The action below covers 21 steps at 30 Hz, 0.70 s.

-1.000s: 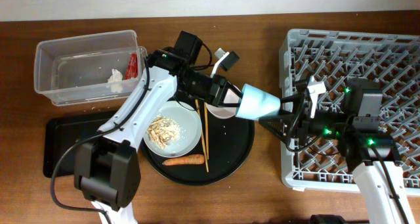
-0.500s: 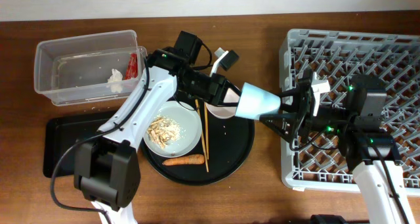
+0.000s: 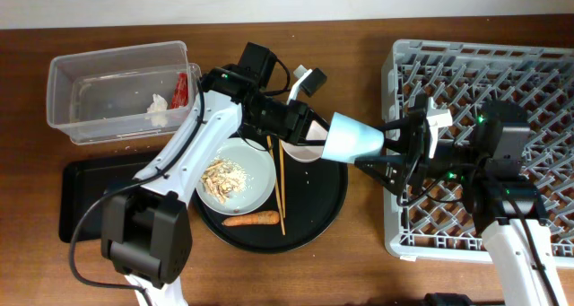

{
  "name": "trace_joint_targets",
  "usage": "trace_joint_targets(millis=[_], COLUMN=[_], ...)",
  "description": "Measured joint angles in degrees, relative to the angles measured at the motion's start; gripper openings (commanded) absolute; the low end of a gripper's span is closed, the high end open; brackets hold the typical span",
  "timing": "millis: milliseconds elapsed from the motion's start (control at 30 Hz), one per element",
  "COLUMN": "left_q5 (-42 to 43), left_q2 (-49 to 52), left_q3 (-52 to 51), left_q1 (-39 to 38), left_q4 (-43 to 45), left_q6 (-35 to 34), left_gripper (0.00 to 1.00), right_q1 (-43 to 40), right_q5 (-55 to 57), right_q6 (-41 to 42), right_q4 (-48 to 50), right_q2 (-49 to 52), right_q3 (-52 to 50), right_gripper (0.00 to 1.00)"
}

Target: Sort waste into correct bins and load items into the dishwasher rack

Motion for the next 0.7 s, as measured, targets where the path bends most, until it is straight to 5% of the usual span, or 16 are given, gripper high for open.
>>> trace_joint_targets(millis=[267, 367, 433, 700], left_q5=[0.2, -0.1, -1.7, -25.6], left_q2=[0.0, 0.0, 0.0, 0.0], left_q3=[0.0, 0.0, 0.0, 0.1], left_q1=[0.0, 0.0, 0.0, 6.7], left_q4=[0.1, 0.1, 0.1, -8.4], left_q6=[-0.4, -0.5, -0.7, -0.6], left_gripper=[0.12, 0.48, 0.53, 0.61], right_q1=[0.0, 0.0, 0.0, -0.1], right_q5=[0.0, 0.0, 0.2, 13.2], right_q6=[-0.2, -0.2, -0.1, 0.5], right_q4=[0.2, 0.2, -0.1, -8.5], right_q2=[0.0, 0.0, 0.0, 0.0], right_q3=[0.0, 0.0, 0.0, 0.0], right_gripper=[0.59, 0.55, 0.55, 0.50])
